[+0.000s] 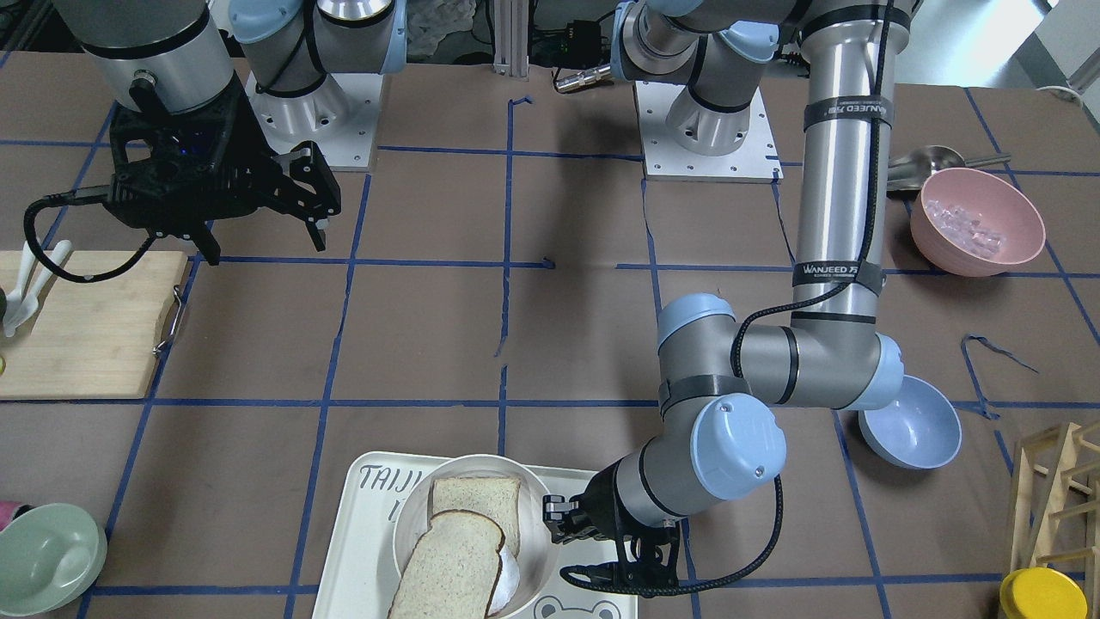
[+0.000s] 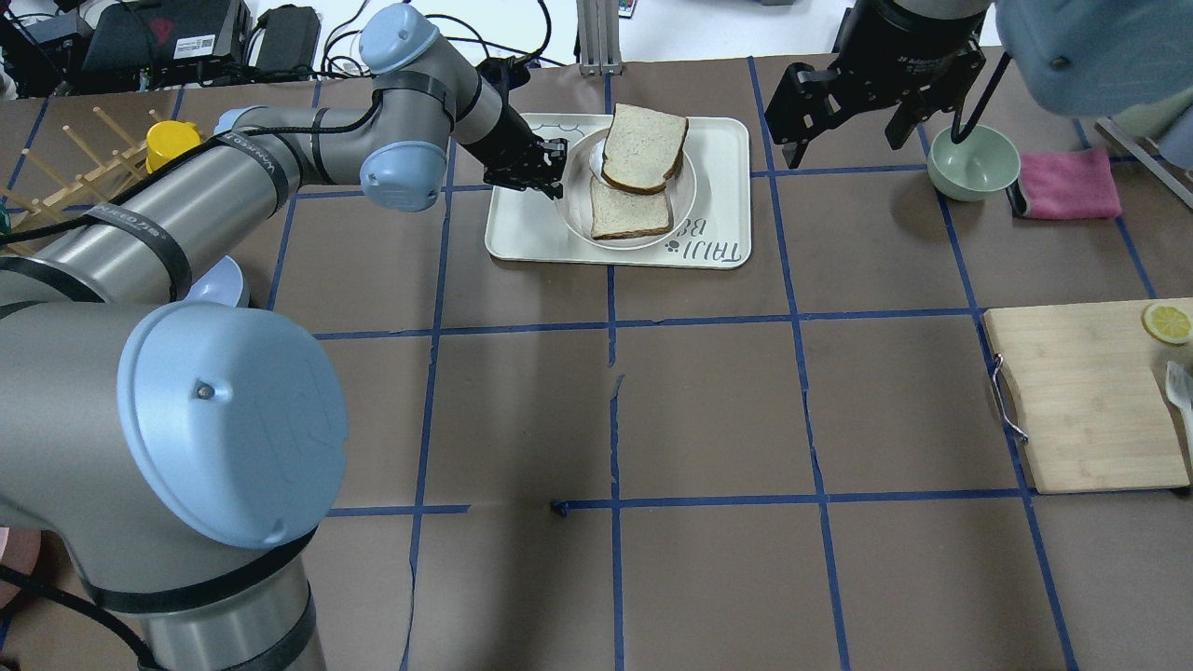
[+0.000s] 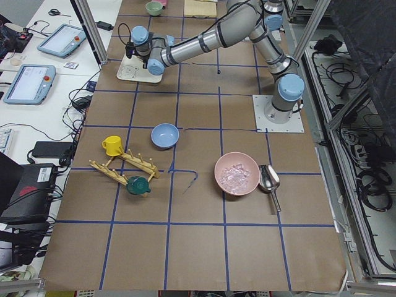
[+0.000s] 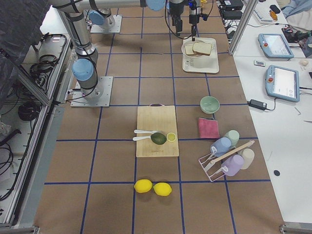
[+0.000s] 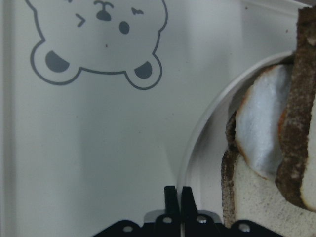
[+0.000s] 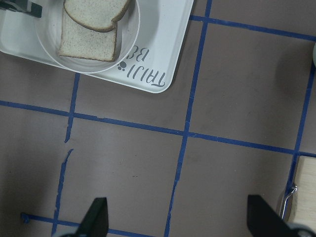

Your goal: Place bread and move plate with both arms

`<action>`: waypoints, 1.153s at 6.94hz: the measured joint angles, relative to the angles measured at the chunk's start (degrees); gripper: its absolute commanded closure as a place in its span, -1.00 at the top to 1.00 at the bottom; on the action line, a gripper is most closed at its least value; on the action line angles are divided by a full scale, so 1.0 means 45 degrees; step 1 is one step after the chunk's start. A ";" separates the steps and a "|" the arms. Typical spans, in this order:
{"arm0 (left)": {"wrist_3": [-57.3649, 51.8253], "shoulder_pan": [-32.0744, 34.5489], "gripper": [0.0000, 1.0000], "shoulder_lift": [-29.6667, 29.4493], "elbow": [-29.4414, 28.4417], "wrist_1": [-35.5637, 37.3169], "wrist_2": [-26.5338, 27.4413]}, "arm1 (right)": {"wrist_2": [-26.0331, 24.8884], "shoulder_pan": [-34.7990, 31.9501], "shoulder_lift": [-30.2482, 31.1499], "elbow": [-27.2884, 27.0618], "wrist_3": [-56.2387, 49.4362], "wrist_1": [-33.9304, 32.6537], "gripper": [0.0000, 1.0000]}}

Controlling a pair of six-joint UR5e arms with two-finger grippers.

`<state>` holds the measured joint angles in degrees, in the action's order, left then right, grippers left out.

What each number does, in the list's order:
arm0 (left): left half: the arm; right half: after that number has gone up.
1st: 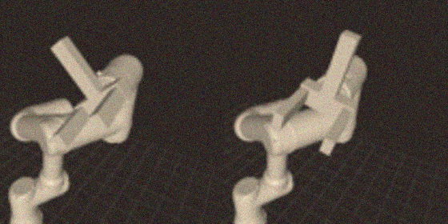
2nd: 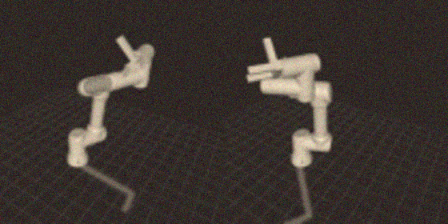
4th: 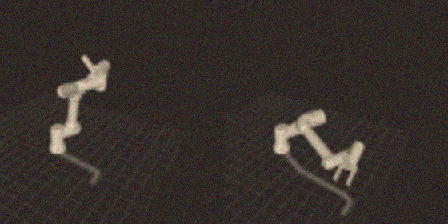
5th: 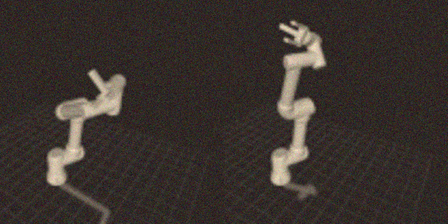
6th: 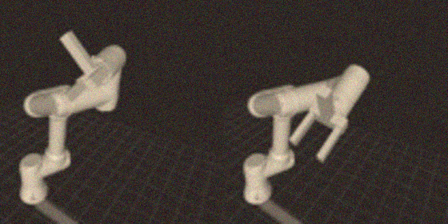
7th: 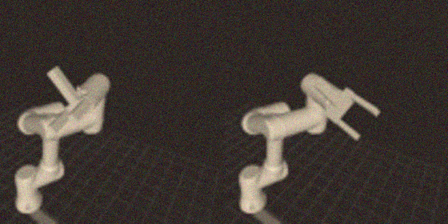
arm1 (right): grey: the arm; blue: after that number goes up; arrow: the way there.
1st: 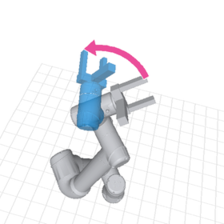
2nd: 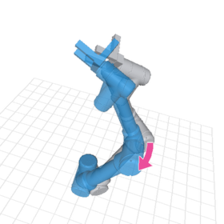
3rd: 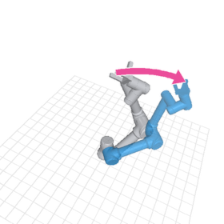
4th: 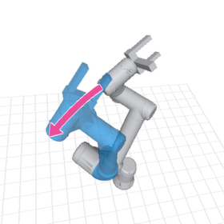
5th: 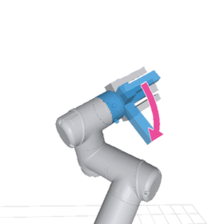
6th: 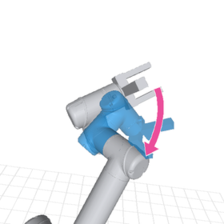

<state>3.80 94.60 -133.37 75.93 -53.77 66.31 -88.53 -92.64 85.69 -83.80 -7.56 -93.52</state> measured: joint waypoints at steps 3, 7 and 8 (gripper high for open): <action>0.0170 -0.0041 1.00 -0.0185 -0.0203 0.0035 0.0036 | 0.0000 0.0005 0.0000 0.0001 0.0005 0.0000 1.00; 0.0135 -0.0631 1.00 0.1516 -0.0025 -0.0988 0.2115 | 0.0003 0.0017 0.0000 0.0004 -0.0011 0.0000 1.00; 0.0108 -0.0798 1.00 0.2200 -0.0023 -0.1969 0.3217 | 0.0004 0.0019 0.0000 0.0006 -0.0005 0.0000 1.00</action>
<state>4.28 91.01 -123.47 75.82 -62.63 80.78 -88.51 -92.55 85.69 -83.77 -7.58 -93.51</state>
